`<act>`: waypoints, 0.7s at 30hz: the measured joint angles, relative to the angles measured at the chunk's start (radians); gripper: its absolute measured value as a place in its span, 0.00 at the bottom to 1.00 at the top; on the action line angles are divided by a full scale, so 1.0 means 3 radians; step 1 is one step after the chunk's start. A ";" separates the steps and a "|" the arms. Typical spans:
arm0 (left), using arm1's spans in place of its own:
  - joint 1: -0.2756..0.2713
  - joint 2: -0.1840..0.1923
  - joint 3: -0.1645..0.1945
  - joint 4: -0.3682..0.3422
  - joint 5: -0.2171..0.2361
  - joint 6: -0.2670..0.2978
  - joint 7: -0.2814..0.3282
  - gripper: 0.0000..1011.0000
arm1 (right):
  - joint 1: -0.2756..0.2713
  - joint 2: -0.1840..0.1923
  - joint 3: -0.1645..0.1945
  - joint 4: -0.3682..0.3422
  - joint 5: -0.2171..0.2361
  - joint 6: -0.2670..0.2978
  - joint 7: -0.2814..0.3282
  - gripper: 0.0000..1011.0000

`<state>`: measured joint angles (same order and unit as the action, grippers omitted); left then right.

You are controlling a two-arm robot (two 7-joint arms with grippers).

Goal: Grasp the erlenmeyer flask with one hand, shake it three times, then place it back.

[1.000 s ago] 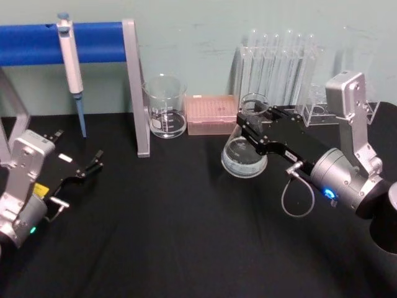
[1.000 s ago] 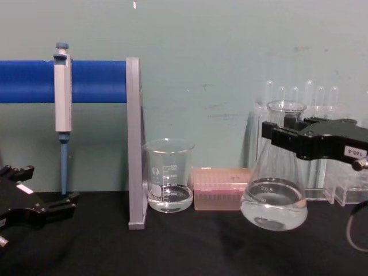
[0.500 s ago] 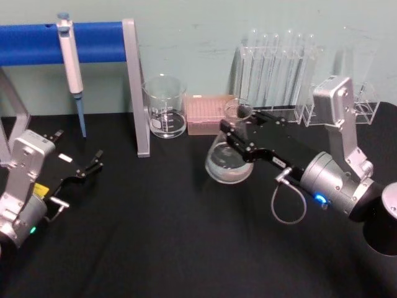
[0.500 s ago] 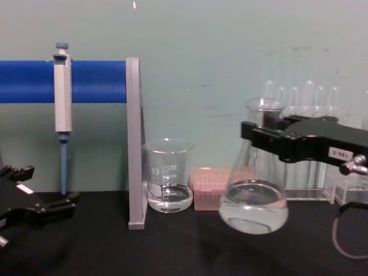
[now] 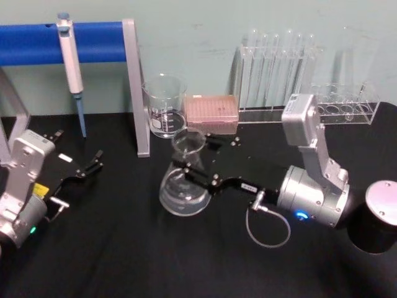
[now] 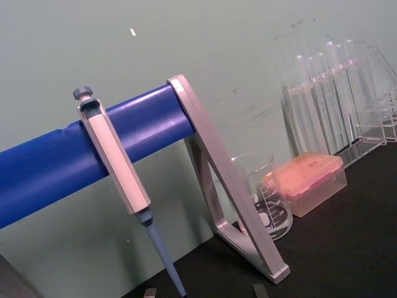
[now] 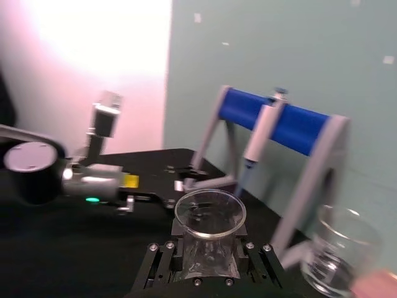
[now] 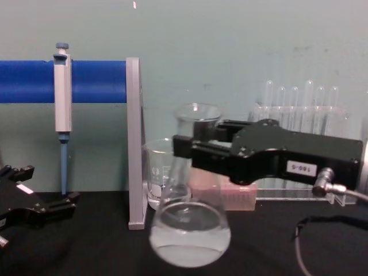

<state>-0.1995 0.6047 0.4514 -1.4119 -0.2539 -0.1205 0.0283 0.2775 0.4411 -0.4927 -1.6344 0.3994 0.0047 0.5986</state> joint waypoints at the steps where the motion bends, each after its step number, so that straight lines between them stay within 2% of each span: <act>1: 0.0000 0.0000 0.0000 0.0000 0.0000 0.0000 0.0000 0.99 | 0.0010 0.0005 -0.0018 0.0000 0.0009 -0.0006 0.0030 0.45; 5: 0.0000 0.0000 0.0000 0.0000 0.0000 0.0000 0.0000 0.99 | 0.0065 0.0028 -0.0113 0.0019 0.0051 -0.0039 0.0139 0.45; 12: 0.0000 0.0000 0.0000 0.0000 0.0000 0.0000 0.0000 0.99 | 0.0103 0.0041 -0.0162 0.0048 0.0093 -0.0066 0.0141 0.45; 17: 0.0000 0.0000 0.0000 0.0000 0.0000 0.0000 0.0000 0.99 | 0.0081 0.0041 -0.0129 0.0059 0.0110 -0.0082 -0.0036 0.45; 21: 0.0000 0.0000 0.0000 0.0000 0.0000 0.0000 0.0000 0.99 | -0.0001 0.0027 -0.0019 0.0032 0.0083 -0.0084 -0.0290 0.45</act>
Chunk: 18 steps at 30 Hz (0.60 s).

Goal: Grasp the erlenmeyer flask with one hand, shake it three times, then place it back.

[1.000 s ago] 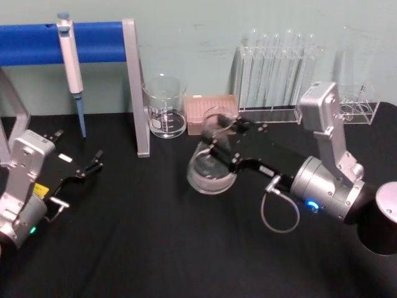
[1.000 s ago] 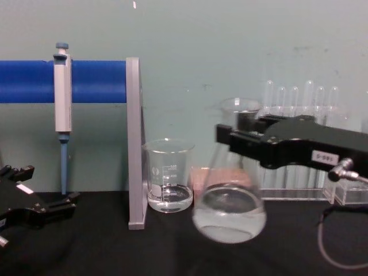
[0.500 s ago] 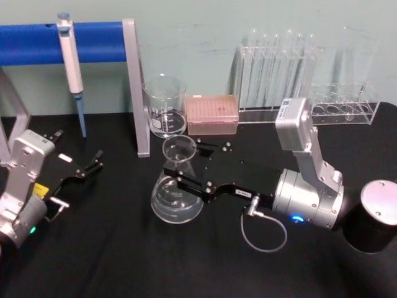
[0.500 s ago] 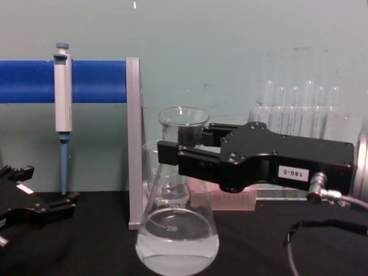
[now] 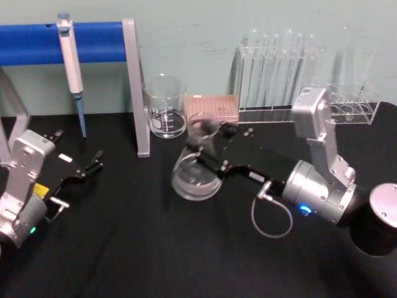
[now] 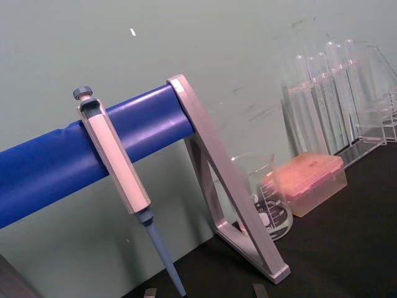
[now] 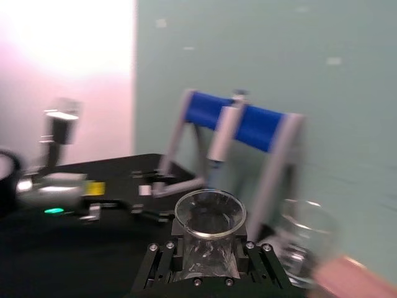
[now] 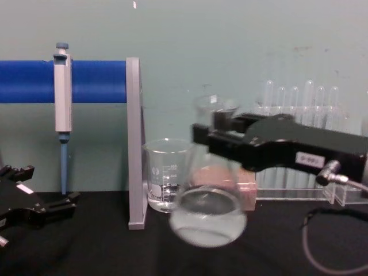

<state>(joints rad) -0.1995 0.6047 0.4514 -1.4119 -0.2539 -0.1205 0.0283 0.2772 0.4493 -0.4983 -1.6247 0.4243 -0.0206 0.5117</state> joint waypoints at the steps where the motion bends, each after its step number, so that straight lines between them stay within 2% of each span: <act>1: 0.0000 0.0000 0.0000 0.0000 0.0000 0.0000 0.0000 0.99 | -0.0048 -0.0014 0.0060 -0.0017 -0.0027 0.0000 -0.0129 0.45; 3: 0.0000 0.0000 0.0000 0.0000 0.0000 0.0000 0.0000 0.99 | -0.0120 -0.0036 0.0167 -0.0047 -0.0072 0.0015 -0.0336 0.45; 4: 0.0000 0.0000 0.0000 0.0000 0.0000 0.0000 0.0000 0.99 | -0.0120 -0.0036 0.0167 -0.0047 -0.0072 0.0015 -0.0336 0.45; 7: 0.0000 0.0000 0.0000 0.0000 0.0000 0.0000 0.0000 0.99 | -0.0243 -0.0075 0.0359 -0.0103 -0.0165 0.0071 -0.0687 0.45; 8: 0.0000 0.0000 0.0000 0.0000 0.0000 0.0000 0.0000 0.99 | -0.0243 -0.0075 0.0359 -0.0103 -0.0165 0.0071 -0.0687 0.45; 10: 0.0000 0.0000 0.0000 0.0000 0.0000 0.0000 0.0000 0.99 | -0.0344 -0.0108 0.0517 -0.0154 -0.0243 0.0134 -0.0981 0.45; 11: 0.0000 0.0000 0.0000 0.0000 0.0000 0.0000 0.0000 0.99 | -0.0344 -0.0108 0.0517 -0.0154 -0.0243 0.0134 -0.0981 0.45; 14: 0.0000 0.0000 0.0000 0.0000 0.0000 0.0000 0.0000 0.99 | -0.0453 -0.0151 0.0689 -0.0221 -0.0329 0.0223 -0.1286 0.45; 18: 0.0000 0.0000 0.0000 0.0000 0.0000 0.0000 0.0000 0.99 | -0.0525 -0.0190 0.0820 -0.0264 -0.0408 0.0298 -0.1494 0.45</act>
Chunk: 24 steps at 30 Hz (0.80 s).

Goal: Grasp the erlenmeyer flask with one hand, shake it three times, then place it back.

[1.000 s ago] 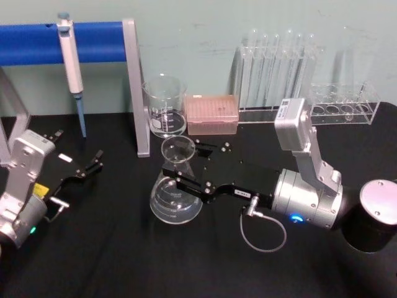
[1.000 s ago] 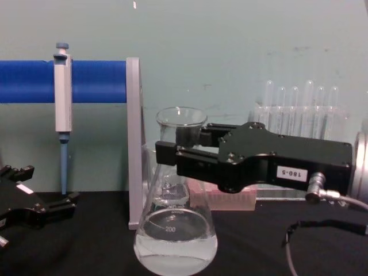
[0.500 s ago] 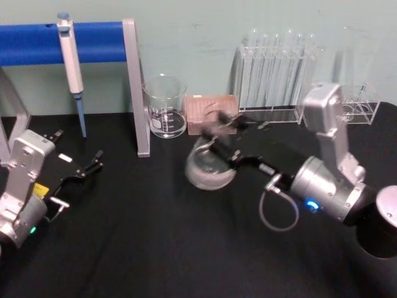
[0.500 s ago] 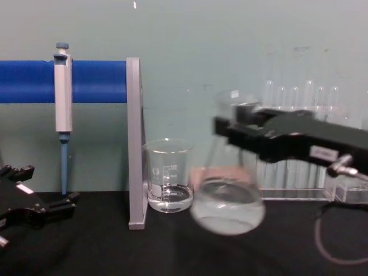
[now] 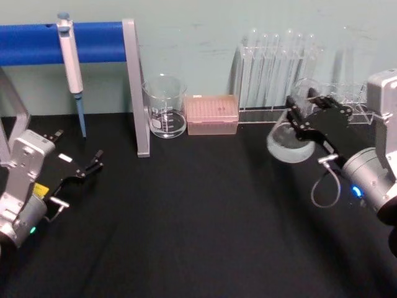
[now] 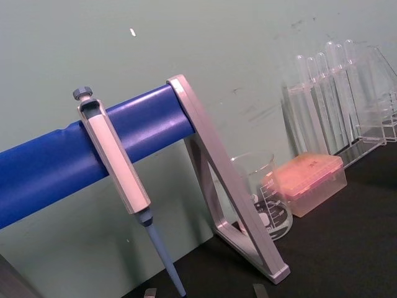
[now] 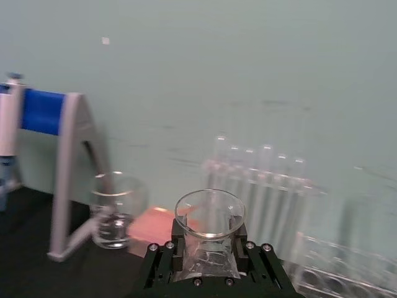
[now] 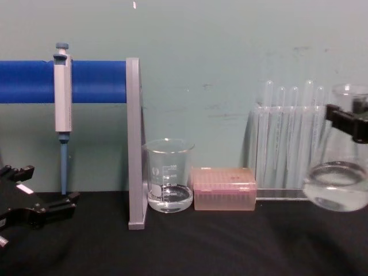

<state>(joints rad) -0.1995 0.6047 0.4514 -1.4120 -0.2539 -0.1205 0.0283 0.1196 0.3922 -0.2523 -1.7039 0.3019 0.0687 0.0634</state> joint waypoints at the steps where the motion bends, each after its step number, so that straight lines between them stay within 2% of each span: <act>1: 0.0000 0.0000 0.0000 0.0000 0.0000 0.0000 0.0000 0.99 | -0.0009 -0.0006 0.0019 -0.0006 -0.0013 0.0009 -0.0027 0.45; 5: 0.0000 0.0000 0.0000 0.0000 0.0000 0.0000 0.0000 0.99 | -0.0032 -0.0029 0.0065 -0.0026 -0.0056 0.0025 -0.0061 0.45; 9: 0.0000 0.0000 0.0000 0.0000 0.0000 0.0000 0.0000 0.99 | -0.0031 -0.0038 0.0048 -0.0033 -0.0085 0.0023 0.0019 0.45; 15: 0.0000 0.0000 0.0000 0.0000 0.0000 0.0000 0.0000 0.99 | 0.0034 -0.0023 -0.0083 -0.0028 -0.0109 -0.0026 0.0341 0.45; 19: 0.0000 0.0000 0.0000 0.0000 0.0000 0.0000 0.0000 0.99 | 0.0105 -0.0004 -0.0222 -0.0018 -0.0080 -0.0068 0.0706 0.45; 24: 0.0000 0.0000 0.0000 0.0000 0.0000 0.0000 0.0000 0.99 | 0.0179 0.0015 -0.0371 -0.0009 -0.0030 -0.0107 0.1050 0.45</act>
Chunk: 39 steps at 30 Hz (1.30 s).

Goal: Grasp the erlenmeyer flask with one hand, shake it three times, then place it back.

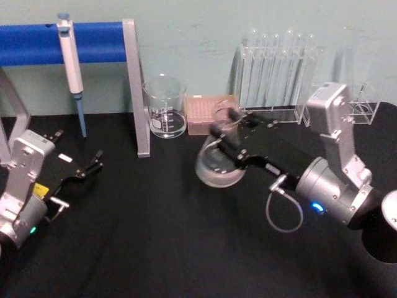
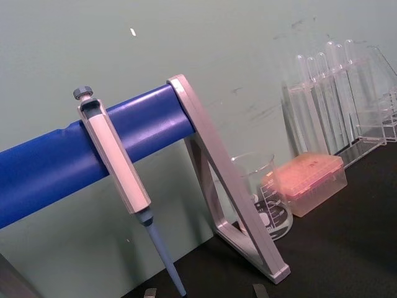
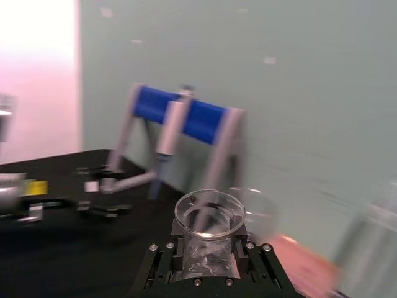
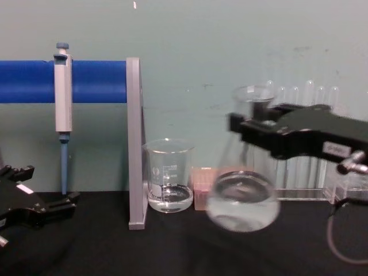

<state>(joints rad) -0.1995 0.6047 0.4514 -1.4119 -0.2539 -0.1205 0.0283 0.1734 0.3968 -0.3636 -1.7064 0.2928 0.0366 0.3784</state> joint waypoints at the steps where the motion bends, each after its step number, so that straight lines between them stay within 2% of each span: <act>1: 0.0000 0.0000 0.0000 0.0000 0.0000 0.0000 0.0000 0.99 | 0.0012 0.0005 -0.0026 0.0001 0.0011 -0.0006 0.0054 0.45; 3: 0.0000 0.0000 0.0000 0.0000 0.0000 0.0000 0.0000 0.99 | 0.0059 0.0032 -0.0124 0.0003 0.0052 -0.0025 0.0226 0.45; 4: 0.0000 0.0000 0.0000 0.0000 0.0000 0.0000 0.0000 0.99 | 0.0059 0.0032 -0.0124 0.0003 0.0052 -0.0025 0.0226 0.45; 6: 0.0000 0.0000 0.0000 0.0000 0.0000 0.0000 0.0000 0.99 | 0.0104 0.0060 -0.0213 0.0008 0.0098 -0.0040 0.0373 0.45; 10: 0.0000 0.0000 0.0000 0.0000 0.0000 0.0000 0.0000 0.99 | 0.0151 0.0087 -0.0293 0.0020 0.0144 -0.0055 0.0466 0.45; 16: 0.0000 0.0000 0.0000 0.0000 0.0000 0.0000 0.0000 0.99 | 0.0195 0.0114 -0.0350 0.0039 0.0190 -0.0070 0.0497 0.45; 20: 0.0000 0.0000 0.0000 0.0000 0.0000 0.0000 0.0000 0.99 | 0.0200 0.0126 -0.0348 0.0048 0.0198 -0.0081 0.0421 0.45; 24: 0.0000 0.0000 0.0000 0.0000 0.0000 0.0000 0.0000 0.99 | 0.0157 0.0119 -0.0282 0.0038 0.0151 -0.0082 0.0236 0.45; 28: 0.0000 0.0000 0.0000 0.0000 0.0000 0.0000 0.0000 0.99 | 0.0087 0.0091 -0.0163 0.0016 0.0099 -0.0047 0.0013 0.45; 29: 0.0000 0.0000 0.0000 0.0000 0.0000 0.0000 0.0000 0.99 | 0.0057 0.0077 -0.0104 0.0011 0.0078 -0.0023 -0.0081 0.45; 39: 0.0000 0.0000 0.0000 0.0000 0.0000 0.0000 0.0000 0.99 | -0.0109 0.0008 0.0295 -0.0021 -0.0049 0.0143 -0.0550 0.45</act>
<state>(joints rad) -0.1996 0.6047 0.4514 -1.4119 -0.2539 -0.1205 0.0283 0.1408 0.3993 -0.2752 -1.7127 0.2780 0.0793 0.2133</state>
